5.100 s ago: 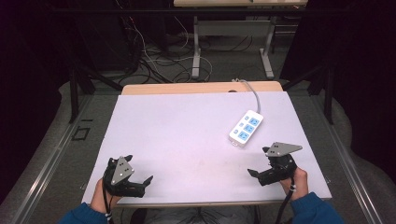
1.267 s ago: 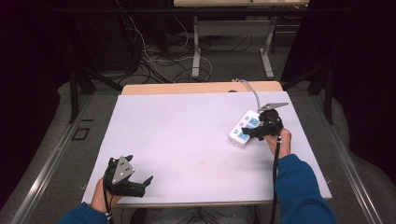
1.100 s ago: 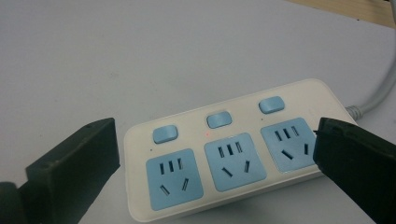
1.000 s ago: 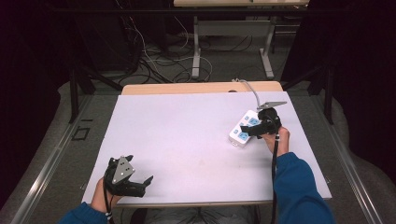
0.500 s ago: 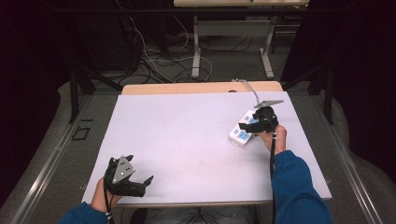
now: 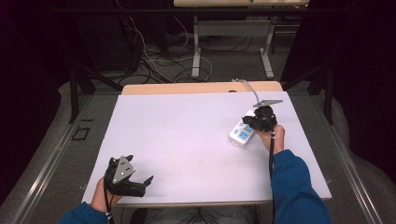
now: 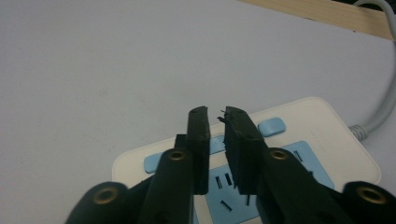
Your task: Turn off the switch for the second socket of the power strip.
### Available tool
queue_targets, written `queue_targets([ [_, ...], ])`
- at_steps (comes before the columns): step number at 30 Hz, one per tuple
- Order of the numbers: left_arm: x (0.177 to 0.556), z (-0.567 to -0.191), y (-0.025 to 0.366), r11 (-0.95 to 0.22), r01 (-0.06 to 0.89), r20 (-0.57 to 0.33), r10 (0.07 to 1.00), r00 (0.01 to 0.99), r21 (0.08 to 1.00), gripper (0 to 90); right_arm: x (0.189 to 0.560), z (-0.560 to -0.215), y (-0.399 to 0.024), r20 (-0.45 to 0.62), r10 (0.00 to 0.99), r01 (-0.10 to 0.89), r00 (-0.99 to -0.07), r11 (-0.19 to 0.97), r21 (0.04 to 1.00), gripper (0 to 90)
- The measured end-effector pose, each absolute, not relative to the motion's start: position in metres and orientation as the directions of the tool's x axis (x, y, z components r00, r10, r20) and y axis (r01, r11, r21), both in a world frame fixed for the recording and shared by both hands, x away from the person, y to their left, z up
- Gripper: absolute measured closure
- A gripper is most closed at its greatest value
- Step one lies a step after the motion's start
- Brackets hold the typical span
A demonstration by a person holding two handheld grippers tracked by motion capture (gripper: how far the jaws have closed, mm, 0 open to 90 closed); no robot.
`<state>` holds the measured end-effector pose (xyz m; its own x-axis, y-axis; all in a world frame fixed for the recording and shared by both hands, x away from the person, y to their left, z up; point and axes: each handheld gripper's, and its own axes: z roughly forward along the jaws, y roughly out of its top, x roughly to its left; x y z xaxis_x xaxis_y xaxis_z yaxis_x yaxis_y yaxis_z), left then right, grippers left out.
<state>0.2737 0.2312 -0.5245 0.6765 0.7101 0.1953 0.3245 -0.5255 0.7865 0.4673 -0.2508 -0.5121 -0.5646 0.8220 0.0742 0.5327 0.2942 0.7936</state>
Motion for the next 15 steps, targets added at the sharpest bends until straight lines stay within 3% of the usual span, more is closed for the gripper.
queue_targets([
  [3,0.274,-0.525,0.231,-0.526,0.325,0.196,0.710,0.676,0.786,0.1,0.467,-0.512,-0.250,0.078,0.828,0.537,-0.555,0.286,0.794,90.0],
  [15,0.274,-0.525,0.231,-0.526,0.325,0.198,0.711,0.674,0.786,0.1,0.474,-0.515,-0.240,0.059,0.840,0.545,-0.540,0.295,0.785,90.0],
])
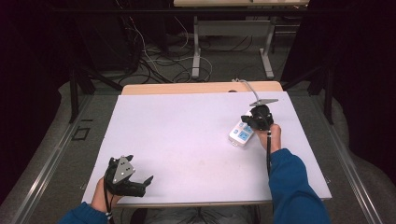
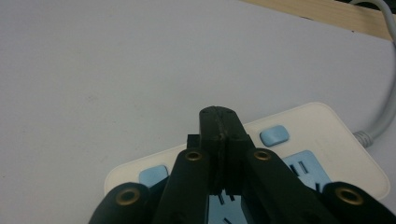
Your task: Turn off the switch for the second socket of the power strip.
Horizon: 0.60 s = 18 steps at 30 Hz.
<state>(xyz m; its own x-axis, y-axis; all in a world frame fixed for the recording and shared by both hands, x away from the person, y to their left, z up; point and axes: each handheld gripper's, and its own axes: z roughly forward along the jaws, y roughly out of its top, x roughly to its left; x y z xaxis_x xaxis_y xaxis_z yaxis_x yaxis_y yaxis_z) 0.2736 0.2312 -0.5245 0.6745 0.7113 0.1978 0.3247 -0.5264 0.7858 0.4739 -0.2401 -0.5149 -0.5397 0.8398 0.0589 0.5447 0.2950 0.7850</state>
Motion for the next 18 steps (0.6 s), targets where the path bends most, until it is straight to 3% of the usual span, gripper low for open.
queue_targets([
  [18,0.274,-0.525,0.231,-0.526,0.326,0.195,0.710,0.676,0.785,0.1,0.481,-0.528,-0.231,0.037,0.850,0.593,-0.526,0.335,0.732,90.0],
])
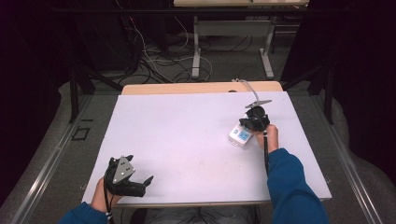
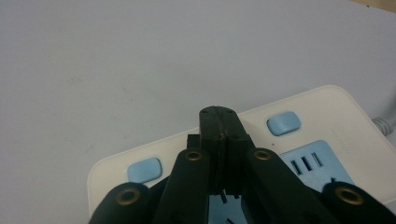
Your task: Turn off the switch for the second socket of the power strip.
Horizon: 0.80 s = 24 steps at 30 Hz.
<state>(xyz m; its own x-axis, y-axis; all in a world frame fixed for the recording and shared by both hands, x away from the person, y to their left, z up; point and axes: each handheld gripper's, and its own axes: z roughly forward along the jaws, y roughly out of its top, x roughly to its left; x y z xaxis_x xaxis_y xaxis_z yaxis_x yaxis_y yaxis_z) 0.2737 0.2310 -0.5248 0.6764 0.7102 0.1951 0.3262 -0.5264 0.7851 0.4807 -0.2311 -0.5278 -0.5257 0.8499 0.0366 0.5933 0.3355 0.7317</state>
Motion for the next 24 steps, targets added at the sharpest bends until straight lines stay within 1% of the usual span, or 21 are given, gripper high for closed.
queue_targets([
  [8,0.2738,-0.5247,0.2311,-0.528,0.324,0.196,0.708,0.679,0.786,0.1,0.4813,-0.5300,-0.2307,0.048,0.855,0.611,-0.516,0.328,0.721,90.0],
  [24,0.2739,-0.5242,0.2313,-0.540,0.317,0.211,0.703,0.679,0.780,0.1,0.4799,-0.5316,-0.2318,0.052,0.859,0.608,-0.509,0.317,0.728,90.0],
])
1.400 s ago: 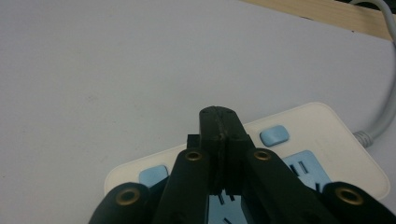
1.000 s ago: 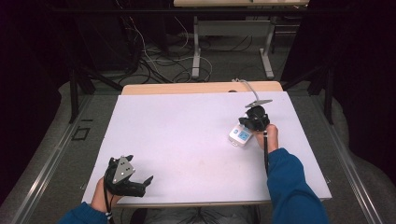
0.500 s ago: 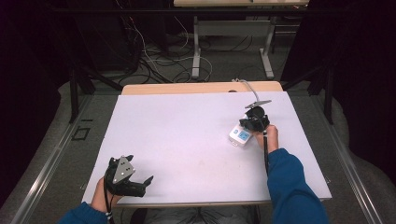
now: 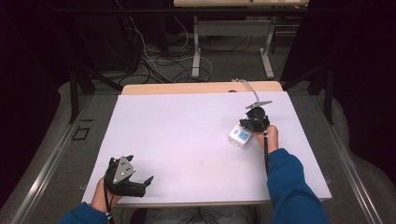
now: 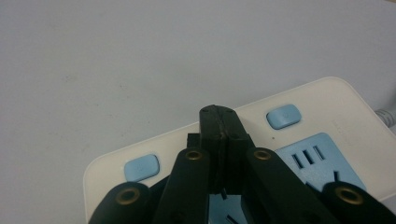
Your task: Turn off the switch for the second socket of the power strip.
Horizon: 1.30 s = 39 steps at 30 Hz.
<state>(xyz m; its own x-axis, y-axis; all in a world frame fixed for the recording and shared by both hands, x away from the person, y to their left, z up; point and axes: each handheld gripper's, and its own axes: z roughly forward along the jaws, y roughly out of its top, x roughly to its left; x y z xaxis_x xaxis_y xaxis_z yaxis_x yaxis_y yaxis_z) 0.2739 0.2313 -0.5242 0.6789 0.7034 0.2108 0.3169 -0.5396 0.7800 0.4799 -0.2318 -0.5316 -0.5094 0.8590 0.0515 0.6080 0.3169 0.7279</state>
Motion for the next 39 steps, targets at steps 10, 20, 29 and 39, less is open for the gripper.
queue_targets([
  [10,0.2735,-0.5251,0.2303,-0.530,0.326,0.195,0.707,0.680,0.783,0.1,0.4788,-0.5319,-0.2307,0.054,0.864,0.613,-0.500,0.309,0.727,90.0],
  [20,0.2734,-0.5251,0.2301,-0.531,0.326,0.196,0.706,0.680,0.782,0.1,0.4788,-0.5323,-0.2309,0.054,0.866,0.611,-0.498,0.306,0.730,90.0],
  [29,0.2733,-0.5251,0.2300,-0.531,0.326,0.197,0.706,0.680,0.782,0.1,0.4787,-0.5325,-0.2312,0.054,0.866,0.611,-0.498,0.305,0.730,90.0],
  [39,0.2735,-0.5250,0.2301,-0.531,0.325,0.199,0.707,0.679,0.782,0.1,0.4788,-0.5331,-0.2321,0.066,0.867,0.614,-0.494,0.294,0.732,90.0],
])
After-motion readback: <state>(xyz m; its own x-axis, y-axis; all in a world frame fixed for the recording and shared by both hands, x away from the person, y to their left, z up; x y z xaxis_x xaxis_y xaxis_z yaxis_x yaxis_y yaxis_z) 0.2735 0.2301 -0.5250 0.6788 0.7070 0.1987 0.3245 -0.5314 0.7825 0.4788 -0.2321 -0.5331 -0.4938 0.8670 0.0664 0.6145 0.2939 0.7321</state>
